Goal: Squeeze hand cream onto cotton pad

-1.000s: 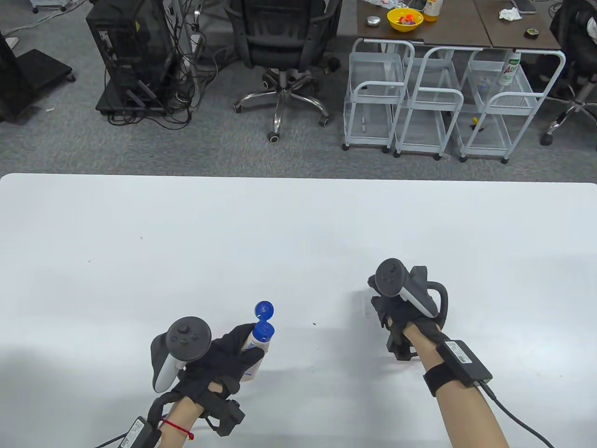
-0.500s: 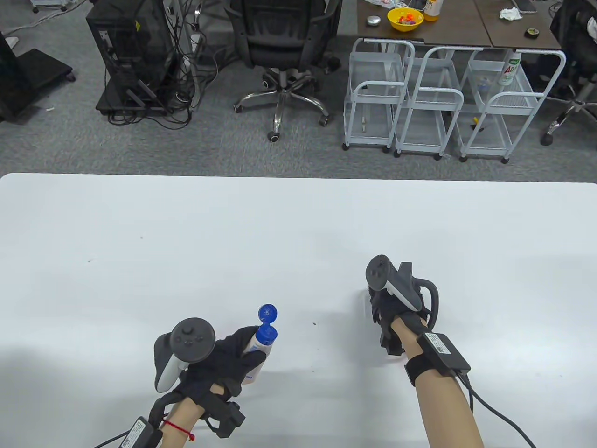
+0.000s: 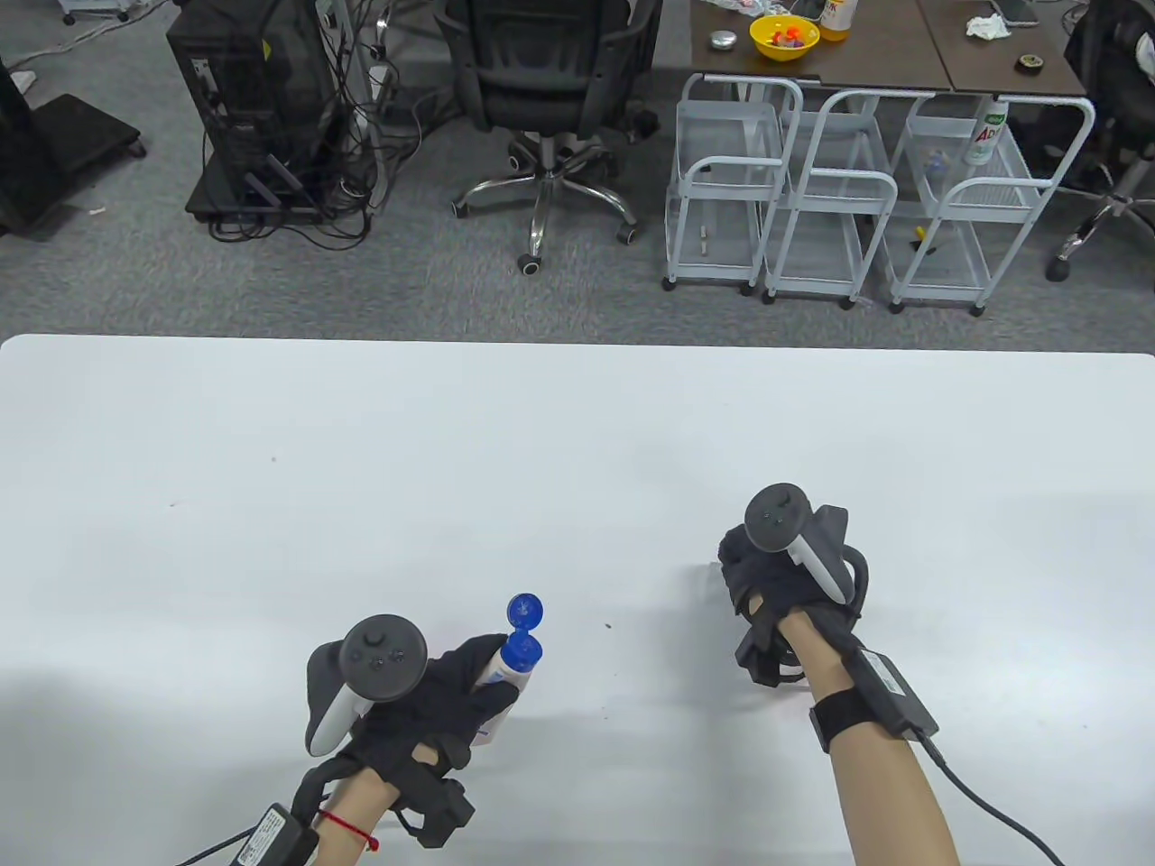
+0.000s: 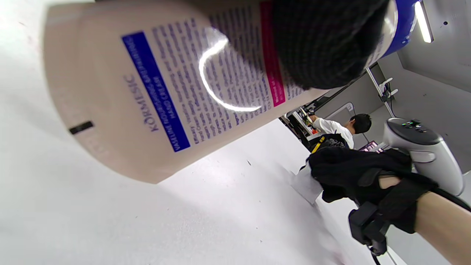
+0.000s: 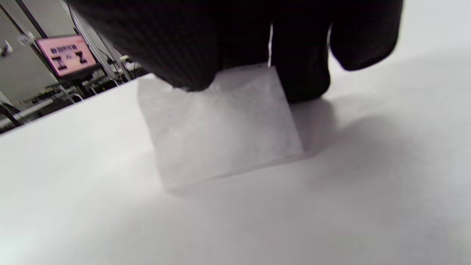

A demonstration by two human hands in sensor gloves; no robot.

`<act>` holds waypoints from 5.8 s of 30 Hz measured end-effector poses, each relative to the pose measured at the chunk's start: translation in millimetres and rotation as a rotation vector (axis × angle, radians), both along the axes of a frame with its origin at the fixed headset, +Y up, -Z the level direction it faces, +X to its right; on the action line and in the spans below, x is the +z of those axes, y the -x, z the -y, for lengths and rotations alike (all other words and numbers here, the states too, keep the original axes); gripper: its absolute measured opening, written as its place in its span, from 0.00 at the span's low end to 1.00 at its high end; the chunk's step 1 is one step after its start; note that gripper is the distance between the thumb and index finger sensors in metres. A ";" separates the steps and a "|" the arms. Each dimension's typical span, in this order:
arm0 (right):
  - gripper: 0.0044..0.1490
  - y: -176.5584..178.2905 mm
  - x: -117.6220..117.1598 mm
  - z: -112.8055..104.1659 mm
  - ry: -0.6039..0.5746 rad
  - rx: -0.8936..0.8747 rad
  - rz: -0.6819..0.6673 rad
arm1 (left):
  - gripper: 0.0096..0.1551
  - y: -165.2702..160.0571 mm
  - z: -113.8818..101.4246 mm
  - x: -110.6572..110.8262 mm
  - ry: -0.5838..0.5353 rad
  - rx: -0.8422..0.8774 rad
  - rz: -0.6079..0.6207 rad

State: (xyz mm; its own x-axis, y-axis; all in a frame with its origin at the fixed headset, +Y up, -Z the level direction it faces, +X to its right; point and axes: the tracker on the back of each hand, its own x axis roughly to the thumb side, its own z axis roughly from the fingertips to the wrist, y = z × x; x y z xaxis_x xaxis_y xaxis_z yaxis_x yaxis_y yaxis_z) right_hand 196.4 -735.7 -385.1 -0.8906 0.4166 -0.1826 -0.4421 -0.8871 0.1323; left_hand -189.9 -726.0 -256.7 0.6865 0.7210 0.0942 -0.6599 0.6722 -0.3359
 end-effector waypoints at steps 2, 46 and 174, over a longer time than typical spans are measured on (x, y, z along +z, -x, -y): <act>0.21 -4.1 8.3 -7.9 -0.043 -0.077 0.009 | 0.33 -1.1 0.4 0.2 -0.001 -0.007 0.005; 0.23 91.1 158.8 4.8 -0.006 -0.815 -0.015 | 0.31 -43.7 -0.6 33.4 -0.327 -0.341 0.144; 0.22 22.3 97.4 19.8 -0.164 -0.192 0.091 | 0.34 15.8 5.8 -6.9 -0.007 -0.097 -0.085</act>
State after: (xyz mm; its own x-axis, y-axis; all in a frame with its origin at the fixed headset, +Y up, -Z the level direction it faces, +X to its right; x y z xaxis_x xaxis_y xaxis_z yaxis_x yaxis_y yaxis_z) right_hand 174.1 -755.5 -287.7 -0.7755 0.6066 -0.1750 -0.6076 -0.7924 -0.0543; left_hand -205.8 -731.8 -263.6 0.7587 0.6504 0.0376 -0.6174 0.7363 -0.2768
